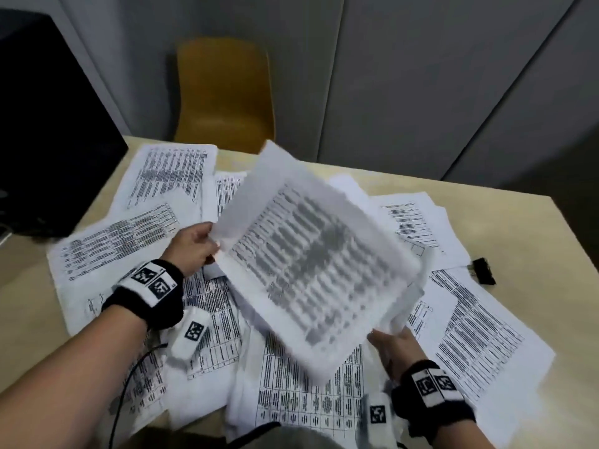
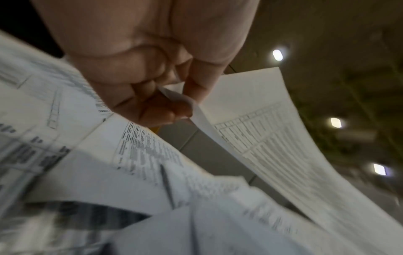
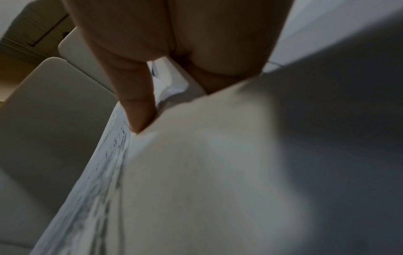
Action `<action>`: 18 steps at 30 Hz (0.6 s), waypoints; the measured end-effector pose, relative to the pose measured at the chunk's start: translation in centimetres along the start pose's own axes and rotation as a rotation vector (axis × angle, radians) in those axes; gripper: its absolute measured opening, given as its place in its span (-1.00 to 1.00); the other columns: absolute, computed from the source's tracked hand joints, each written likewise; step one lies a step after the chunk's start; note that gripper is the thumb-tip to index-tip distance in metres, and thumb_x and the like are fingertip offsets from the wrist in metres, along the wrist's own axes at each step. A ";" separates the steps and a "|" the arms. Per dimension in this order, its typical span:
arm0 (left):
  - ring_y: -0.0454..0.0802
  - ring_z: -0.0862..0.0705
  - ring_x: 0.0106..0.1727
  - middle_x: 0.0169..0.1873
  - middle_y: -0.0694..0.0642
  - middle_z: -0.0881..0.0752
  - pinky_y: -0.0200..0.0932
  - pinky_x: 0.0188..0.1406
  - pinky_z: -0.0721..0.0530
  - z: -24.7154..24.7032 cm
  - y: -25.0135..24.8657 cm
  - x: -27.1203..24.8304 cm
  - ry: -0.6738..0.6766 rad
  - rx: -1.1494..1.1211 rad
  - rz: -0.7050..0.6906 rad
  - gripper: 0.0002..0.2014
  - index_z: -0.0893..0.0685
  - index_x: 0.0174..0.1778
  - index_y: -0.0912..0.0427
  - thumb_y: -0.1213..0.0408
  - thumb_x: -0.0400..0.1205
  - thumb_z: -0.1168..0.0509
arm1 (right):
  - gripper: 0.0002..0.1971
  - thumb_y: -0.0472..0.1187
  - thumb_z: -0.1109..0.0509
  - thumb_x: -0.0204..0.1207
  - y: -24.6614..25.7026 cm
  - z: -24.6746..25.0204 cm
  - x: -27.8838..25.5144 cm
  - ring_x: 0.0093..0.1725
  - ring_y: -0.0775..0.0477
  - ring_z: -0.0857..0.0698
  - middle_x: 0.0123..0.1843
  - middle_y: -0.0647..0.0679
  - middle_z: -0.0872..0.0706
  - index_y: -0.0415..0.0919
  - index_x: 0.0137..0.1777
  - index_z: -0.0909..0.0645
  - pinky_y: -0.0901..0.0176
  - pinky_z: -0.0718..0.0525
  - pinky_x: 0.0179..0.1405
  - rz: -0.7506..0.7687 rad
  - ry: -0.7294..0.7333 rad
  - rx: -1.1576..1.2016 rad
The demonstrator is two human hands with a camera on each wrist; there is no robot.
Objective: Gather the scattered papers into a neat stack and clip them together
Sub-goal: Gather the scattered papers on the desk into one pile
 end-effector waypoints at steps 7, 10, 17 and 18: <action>0.16 -0.69 -0.12 -0.23 0.22 -0.72 0.00 0.00 -0.67 -2.6 -0.9 -0.3 -0.044 0.623 -0.121 -0.82 -0.65 -0.26 0.21 0.42 0.59 -0.17 | -0.28 0.05 -0.50 0.37 1.1 -0.7 -0.7 -0.04 -0.21 -0.69 0.06 -0.28 -0.69 -0.31 0.45 -0.41 0.21 -0.73 -0.11 -0.088 0.111 0.182; 0.13 -0.66 -0.03 0.03 0.21 -0.72 -0.04 0.09 -0.64 -4.7 -1.1 0.1 0.033 0.647 -0.099 -0.80 -0.65 0.09 0.25 0.36 0.60 -0.19 | 0.19 0.35 -0.63 -0.22 2.0 -1.2 -2.6 0.19 -0.08 -0.68 0.44 -0.21 -0.56 -0.18 0.46 -0.41 0.03 -0.66 0.08 -0.061 0.239 0.199; 0.21 -0.61 0.24 0.33 0.27 -0.58 -0.07 0.22 -0.52 -7.5 -0.2 0.1 0.080 0.468 -0.032 -0.63 -0.49 0.39 0.09 0.31 0.65 -0.18 | -0.52 -0.37 -0.53 0.36 1.0 -1.8 -3.3 -0.29 -0.12 -0.71 -0.26 -0.13 -0.77 -0.45 0.25 -0.46 0.15 -0.69 -0.28 0.174 0.019 -0.301; 0.21 -0.58 0.27 0.35 0.27 -0.57 -0.06 0.21 -0.51 -6.9 0.1 0.4 -0.008 0.410 -0.018 -0.59 -0.44 0.43 0.08 0.30 0.64 -0.21 | -0.62 -0.40 -0.52 0.35 0.5 -1.5 -3.2 -0.41 -0.05 -0.68 -0.37 -0.08 -0.74 -0.46 0.14 -0.51 0.25 -0.65 -0.42 0.145 -0.021 -0.247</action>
Point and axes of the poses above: each hand's wrist, its own x-axis towards the middle knuckle, its own z-axis out of the back of the hand, y = z × x, the point moved 1 cm from there along x, towards the middle knuckle
